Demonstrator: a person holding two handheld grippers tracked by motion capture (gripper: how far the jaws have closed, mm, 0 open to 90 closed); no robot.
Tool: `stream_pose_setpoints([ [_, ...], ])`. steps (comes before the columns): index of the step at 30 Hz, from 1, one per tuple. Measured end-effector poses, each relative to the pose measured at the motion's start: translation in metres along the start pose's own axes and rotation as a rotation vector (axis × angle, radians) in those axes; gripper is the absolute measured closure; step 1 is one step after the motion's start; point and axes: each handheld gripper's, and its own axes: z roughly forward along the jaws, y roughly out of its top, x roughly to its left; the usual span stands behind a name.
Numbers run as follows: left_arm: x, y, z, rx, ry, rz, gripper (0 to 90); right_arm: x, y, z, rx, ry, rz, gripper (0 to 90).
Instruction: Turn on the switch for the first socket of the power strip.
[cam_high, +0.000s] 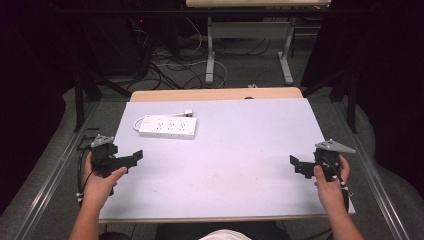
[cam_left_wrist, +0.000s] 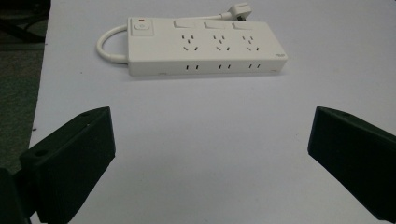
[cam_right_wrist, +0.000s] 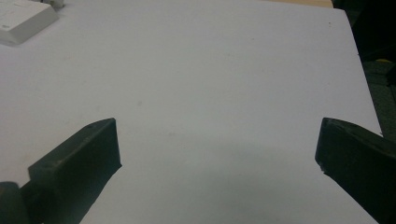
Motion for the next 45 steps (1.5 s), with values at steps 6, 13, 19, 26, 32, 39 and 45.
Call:
stream_pose_setpoints([
  [6,-0.001,0.001,0.004,-0.010,-0.007,0.001,2.7,-0.001,-0.005,0.002,0.010,0.000,0.013,0.0],
  [13,-0.007,0.000,0.007,0.001,-0.009,0.019,3.4,0.002,-0.004,0.004,0.008,-0.004,0.000,0.0],
  [19,-0.011,-0.001,0.009,0.004,-0.017,0.019,3.5,0.004,-0.004,0.007,-0.001,-0.006,-0.018,0.0],
  [26,-0.018,0.003,0.014,0.007,-0.026,0.036,5.5,0.006,-0.005,0.008,0.002,-0.006,-0.025,0.0],
  [32,-0.025,0.010,0.019,0.011,-0.038,0.034,5.7,0.005,-0.007,0.009,0.008,-0.004,-0.020,0.0],
  [39,-0.026,0.019,0.021,0.011,-0.042,0.017,7.6,0.007,-0.008,0.009,0.009,-0.001,-0.014,0.0],
  [45,-0.023,0.030,0.019,0.008,-0.033,0.024,8.5,0.008,-0.008,0.010,0.019,0.001,-0.015,0.0],
])
